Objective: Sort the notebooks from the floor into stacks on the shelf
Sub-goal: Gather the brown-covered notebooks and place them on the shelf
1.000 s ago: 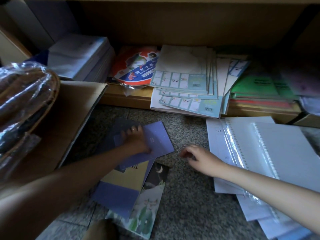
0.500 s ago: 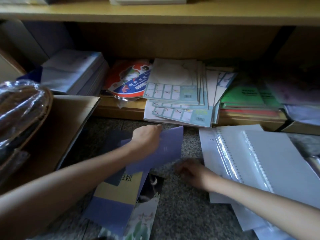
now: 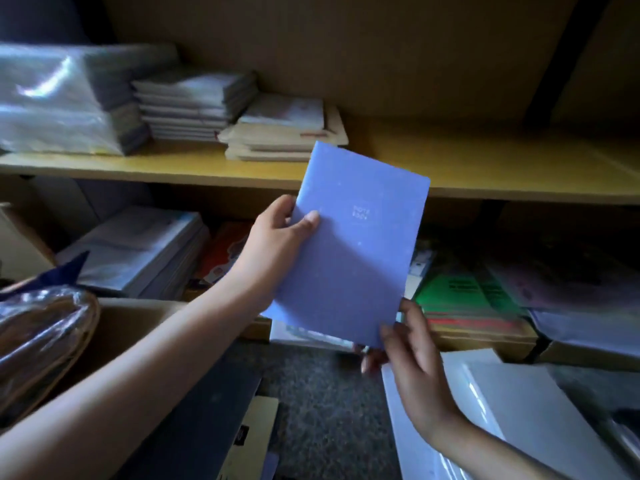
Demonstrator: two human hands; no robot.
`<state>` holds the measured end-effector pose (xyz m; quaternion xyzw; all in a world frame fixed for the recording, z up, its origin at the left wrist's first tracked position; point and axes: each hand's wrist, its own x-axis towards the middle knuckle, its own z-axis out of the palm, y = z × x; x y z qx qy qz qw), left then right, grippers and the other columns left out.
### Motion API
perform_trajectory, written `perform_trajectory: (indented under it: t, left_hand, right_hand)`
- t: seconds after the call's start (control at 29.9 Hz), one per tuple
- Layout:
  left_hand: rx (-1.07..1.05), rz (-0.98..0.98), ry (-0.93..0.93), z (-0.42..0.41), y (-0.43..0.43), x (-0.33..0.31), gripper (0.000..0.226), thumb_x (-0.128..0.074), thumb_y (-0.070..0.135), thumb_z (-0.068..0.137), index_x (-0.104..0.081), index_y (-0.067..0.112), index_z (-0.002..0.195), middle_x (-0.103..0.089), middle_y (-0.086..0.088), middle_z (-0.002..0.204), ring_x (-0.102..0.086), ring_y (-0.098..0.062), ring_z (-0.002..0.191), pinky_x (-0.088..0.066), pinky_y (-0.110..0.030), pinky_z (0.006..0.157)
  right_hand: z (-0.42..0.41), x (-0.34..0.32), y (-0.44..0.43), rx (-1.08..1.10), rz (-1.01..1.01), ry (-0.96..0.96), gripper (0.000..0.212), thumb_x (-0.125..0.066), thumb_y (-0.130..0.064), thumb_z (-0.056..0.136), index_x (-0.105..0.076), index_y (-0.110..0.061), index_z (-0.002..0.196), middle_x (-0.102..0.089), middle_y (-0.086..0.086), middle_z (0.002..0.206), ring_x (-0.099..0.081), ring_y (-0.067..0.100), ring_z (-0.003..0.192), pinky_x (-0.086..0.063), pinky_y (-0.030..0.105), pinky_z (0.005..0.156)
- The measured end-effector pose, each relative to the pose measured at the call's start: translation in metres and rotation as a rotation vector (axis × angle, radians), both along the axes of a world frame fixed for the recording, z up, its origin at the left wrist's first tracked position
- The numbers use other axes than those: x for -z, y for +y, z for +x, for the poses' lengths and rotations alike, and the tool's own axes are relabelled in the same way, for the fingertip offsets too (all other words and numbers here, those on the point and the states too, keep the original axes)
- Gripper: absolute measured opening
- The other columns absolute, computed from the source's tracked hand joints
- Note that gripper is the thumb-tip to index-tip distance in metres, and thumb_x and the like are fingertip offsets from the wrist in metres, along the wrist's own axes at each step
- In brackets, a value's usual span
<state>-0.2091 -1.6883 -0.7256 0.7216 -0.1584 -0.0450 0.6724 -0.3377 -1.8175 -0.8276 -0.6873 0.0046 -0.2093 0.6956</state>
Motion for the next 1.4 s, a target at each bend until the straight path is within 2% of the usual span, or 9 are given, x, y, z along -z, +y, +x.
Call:
perform_trajectory:
  t: [0.17, 0.27, 0.47, 0.6, 0.7, 0.84, 1.1, 1.24, 1.4]
  left_hand:
    - [-0.094, -0.176, -0.003, 0.007, -0.003, -0.036, 0.008, -0.058, 0.018, 0.092, -0.056, 0.011, 0.089, -0.065, -0.005, 0.079, -0.059, -0.020, 0.066, -0.048, -0.034, 0.064]
    - [-0.116, -0.224, -0.029, 0.016, 0.000, -0.055, 0.027, -0.059, 0.016, 0.090, -0.054, 0.015, 0.116, -0.067, 0.002, 0.093, -0.064, -0.017, 0.075, -0.052, -0.031, 0.067]
    - [-0.133, -0.211, -0.111, 0.041, 0.009, -0.071, 0.039, -0.059, 0.008, 0.088, -0.051, 0.019, 0.125, -0.054, -0.003, 0.121, -0.060, -0.012, 0.096, -0.057, -0.031, 0.076]
    - [-0.188, 0.148, -0.211, 0.071, 0.007, -0.062, 0.052, -0.063, 0.032, 0.075, -0.057, 0.019, 0.125, -0.052, -0.011, 0.131, -0.056, -0.022, 0.110, -0.048, -0.033, 0.090]
    - [-0.225, 0.521, -0.422, 0.081, 0.006, -0.046, 0.052, -0.056, 0.042, 0.077, -0.057, 0.023, 0.126, -0.042, -0.008, 0.143, -0.031, -0.025, 0.134, -0.030, -0.037, 0.107]
    - [-0.305, 0.888, -0.819, 0.092, -0.001, -0.037, 0.055, -0.034, 0.051, 0.081, -0.047, 0.036, 0.133, -0.022, 0.007, 0.155, -0.010, -0.012, 0.144, -0.011, -0.042, 0.111]
    - [-0.266, 1.141, -0.907, 0.118, -0.020, -0.036, 0.075, 0.000, 0.065, 0.080, -0.025, 0.037, 0.145, -0.031, 0.010, 0.152, -0.024, -0.009, 0.141, -0.005, -0.050, 0.112]
    - [-0.325, 1.208, -0.929, 0.123, -0.012, -0.033, 0.085, 0.010, 0.065, 0.074, -0.024, 0.035, 0.146, -0.033, 0.011, 0.151, -0.027, -0.010, 0.139, -0.001, -0.048, 0.104]
    - [-0.378, 1.213, -0.850, 0.132, -0.005, -0.037, 0.088, 0.009, 0.066, 0.076, -0.027, 0.028, 0.146, -0.033, 0.008, 0.151, -0.025, -0.011, 0.140, -0.003, -0.048, 0.106]
  right_hand:
    - [0.031, -0.052, -0.006, 0.101, -0.040, -0.101, 0.018, -0.042, -0.019, 0.093, -0.053, -0.019, 0.107, -0.057, 0.005, 0.058, -0.038, 0.012, 0.040, -0.033, 0.020, 0.041]
    - [0.055, -0.085, -0.009, 0.114, -0.023, -0.121, 0.019, -0.042, -0.010, 0.099, -0.055, -0.017, 0.110, -0.056, -0.001, 0.060, -0.036, 0.007, 0.040, -0.029, 0.019, 0.039]
    - [0.143, -0.157, -0.022, 0.037, 0.148, 0.182, 0.018, -0.039, -0.018, 0.101, -0.047, -0.014, 0.117, -0.061, 0.002, 0.078, -0.036, 0.000, 0.040, -0.025, 0.010, 0.032]
    - [0.187, -0.176, -0.032, -0.013, 0.196, 0.325, 0.013, -0.049, -0.017, 0.097, -0.049, -0.009, 0.087, -0.058, 0.005, 0.078, -0.035, 0.003, 0.038, -0.021, 0.012, 0.030]
    - [0.195, -0.168, -0.032, 0.074, 0.125, 0.318, 0.005, -0.049, -0.003, 0.092, -0.051, -0.007, 0.094, -0.059, 0.009, 0.090, -0.037, 0.006, 0.050, -0.026, 0.012, 0.033]
    - [0.197, -0.160, -0.034, 0.092, 0.006, 0.213, 0.033, -0.045, 0.003, 0.091, -0.045, -0.016, 0.118, -0.059, 0.005, 0.086, -0.039, 0.009, 0.053, -0.030, 0.015, 0.037]
    - [0.202, -0.151, -0.041, 0.255, -0.212, 0.161, 0.031, -0.047, -0.002, 0.091, -0.052, -0.017, 0.118, -0.048, 0.000, 0.108, -0.057, 0.013, 0.070, -0.050, 0.018, 0.055]
    - [0.203, -0.139, -0.038, 0.286, -0.566, 0.073, 0.037, -0.051, -0.003, 0.086, -0.056, -0.024, 0.115, -0.048, -0.003, 0.113, -0.057, 0.016, 0.079, -0.050, 0.027, 0.074]
    - [0.206, -0.137, -0.042, 0.278, -0.659, 0.032, 0.041, -0.051, -0.004, 0.085, -0.058, -0.026, 0.118, -0.044, -0.007, 0.114, -0.058, 0.015, 0.080, -0.050, 0.028, 0.071]
